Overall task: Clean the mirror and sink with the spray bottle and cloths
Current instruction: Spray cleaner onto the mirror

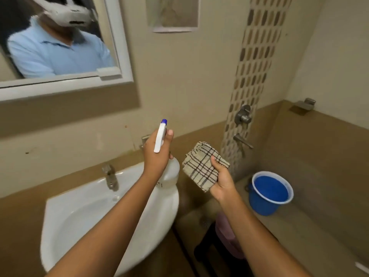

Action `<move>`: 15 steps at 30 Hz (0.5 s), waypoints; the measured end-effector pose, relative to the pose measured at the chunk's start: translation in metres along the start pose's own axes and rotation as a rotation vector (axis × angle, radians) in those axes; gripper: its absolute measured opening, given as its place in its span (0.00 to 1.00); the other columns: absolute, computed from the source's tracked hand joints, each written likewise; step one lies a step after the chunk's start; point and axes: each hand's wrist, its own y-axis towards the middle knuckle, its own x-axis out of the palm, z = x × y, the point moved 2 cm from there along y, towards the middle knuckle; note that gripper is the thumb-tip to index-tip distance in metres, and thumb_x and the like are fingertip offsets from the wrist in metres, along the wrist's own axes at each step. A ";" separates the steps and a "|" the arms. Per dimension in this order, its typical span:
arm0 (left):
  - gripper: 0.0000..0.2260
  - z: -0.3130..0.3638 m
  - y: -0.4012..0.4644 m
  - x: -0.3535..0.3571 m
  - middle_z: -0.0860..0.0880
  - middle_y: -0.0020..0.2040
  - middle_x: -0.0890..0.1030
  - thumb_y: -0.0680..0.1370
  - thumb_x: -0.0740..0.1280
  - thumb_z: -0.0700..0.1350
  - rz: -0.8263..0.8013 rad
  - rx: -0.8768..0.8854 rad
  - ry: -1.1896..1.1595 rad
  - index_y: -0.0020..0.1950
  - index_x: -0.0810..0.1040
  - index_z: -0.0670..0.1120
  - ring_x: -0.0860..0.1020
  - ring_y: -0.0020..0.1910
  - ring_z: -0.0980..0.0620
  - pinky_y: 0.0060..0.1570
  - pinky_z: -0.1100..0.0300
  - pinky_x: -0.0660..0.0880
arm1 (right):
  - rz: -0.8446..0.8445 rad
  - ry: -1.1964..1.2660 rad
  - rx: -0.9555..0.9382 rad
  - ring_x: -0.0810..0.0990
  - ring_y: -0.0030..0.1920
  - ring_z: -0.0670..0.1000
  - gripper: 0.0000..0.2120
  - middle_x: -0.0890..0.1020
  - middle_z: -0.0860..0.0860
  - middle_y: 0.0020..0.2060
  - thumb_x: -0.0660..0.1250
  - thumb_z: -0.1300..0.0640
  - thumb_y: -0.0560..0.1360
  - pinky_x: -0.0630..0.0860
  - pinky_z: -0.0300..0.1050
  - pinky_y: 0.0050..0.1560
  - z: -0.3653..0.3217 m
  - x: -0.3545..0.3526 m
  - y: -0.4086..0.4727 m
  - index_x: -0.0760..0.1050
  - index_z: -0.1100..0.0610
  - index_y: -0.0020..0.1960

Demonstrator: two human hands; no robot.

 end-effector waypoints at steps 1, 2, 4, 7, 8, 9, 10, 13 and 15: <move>0.10 -0.003 0.002 0.016 0.38 0.41 0.81 0.80 0.64 0.54 -0.028 -0.008 -0.001 0.47 0.77 0.48 0.76 0.23 0.48 0.30 0.57 0.74 | 0.016 -0.002 -0.002 0.87 0.46 0.57 0.12 0.86 0.60 0.48 0.63 0.54 0.81 0.78 0.58 0.57 -0.008 -0.009 0.005 0.80 0.61 0.55; 0.11 -0.005 0.004 0.033 0.39 0.42 0.81 0.80 0.64 0.55 -0.057 -0.015 0.001 0.47 0.77 0.48 0.77 0.23 0.48 0.31 0.57 0.75 | 0.026 -0.001 -0.009 0.87 0.46 0.57 0.12 0.86 0.60 0.48 0.62 0.54 0.81 0.78 0.58 0.57 -0.016 -0.019 0.009 0.80 0.61 0.54; 0.13 -0.009 0.008 0.063 0.39 0.43 0.81 0.80 0.63 0.55 -0.110 -0.025 0.016 0.49 0.76 0.45 0.78 0.24 0.49 0.31 0.60 0.75 | 0.054 -0.018 -0.033 0.86 0.48 0.57 0.13 0.86 0.60 0.50 0.61 0.54 0.82 0.78 0.58 0.56 -0.031 -0.038 0.017 0.79 0.61 0.57; 0.14 -0.012 0.012 0.109 0.36 0.41 0.79 0.80 0.63 0.53 -0.182 -0.030 -0.018 0.50 0.76 0.41 0.77 0.26 0.50 0.31 0.66 0.73 | 0.114 -0.039 -0.068 0.85 0.53 0.57 0.16 0.84 0.59 0.55 0.62 0.53 0.81 0.81 0.55 0.52 -0.058 -0.071 0.030 0.77 0.60 0.64; 0.15 -0.013 0.013 0.120 0.36 0.40 0.78 0.81 0.63 0.52 -0.203 -0.025 -0.025 0.50 0.76 0.39 0.76 0.27 0.51 0.31 0.65 0.73 | 0.132 -0.038 -0.077 0.85 0.52 0.57 0.16 0.85 0.58 0.54 0.63 0.54 0.80 0.82 0.53 0.49 -0.065 -0.080 0.032 0.76 0.60 0.65; 0.16 -0.016 0.013 0.135 0.35 0.40 0.78 0.81 0.63 0.52 -0.228 -0.021 -0.023 0.50 0.76 0.38 0.76 0.29 0.51 0.32 0.65 0.72 | 0.148 -0.025 -0.087 0.86 0.50 0.56 0.15 0.86 0.58 0.52 0.64 0.54 0.80 0.82 0.51 0.46 -0.073 -0.090 0.033 0.77 0.59 0.64; 0.17 -0.020 0.013 0.148 0.35 0.40 0.79 0.81 0.63 0.53 -0.250 -0.017 -0.014 0.50 0.77 0.38 0.76 0.30 0.52 0.33 0.64 0.72 | 0.163 -0.010 -0.098 0.86 0.48 0.55 0.14 0.86 0.57 0.50 0.64 0.55 0.80 0.83 0.50 0.44 -0.080 -0.102 0.035 0.77 0.59 0.63; 0.21 -0.034 0.014 0.184 0.35 0.42 0.80 0.80 0.61 0.58 -0.325 -0.005 -0.010 0.51 0.78 0.40 0.77 0.33 0.47 0.36 0.56 0.75 | 0.240 0.036 -0.128 0.85 0.52 0.56 0.14 0.86 0.58 0.52 0.66 0.56 0.79 0.82 0.52 0.49 -0.093 -0.134 0.036 0.77 0.60 0.63; 0.27 -0.048 0.012 0.209 0.34 0.41 0.78 0.78 0.59 0.63 -0.389 0.017 0.004 0.49 0.77 0.38 0.76 0.35 0.40 0.38 0.46 0.75 | 0.298 0.070 -0.149 0.82 0.58 0.58 0.21 0.83 0.59 0.57 0.68 0.56 0.76 0.81 0.54 0.53 -0.098 -0.156 0.039 0.75 0.61 0.67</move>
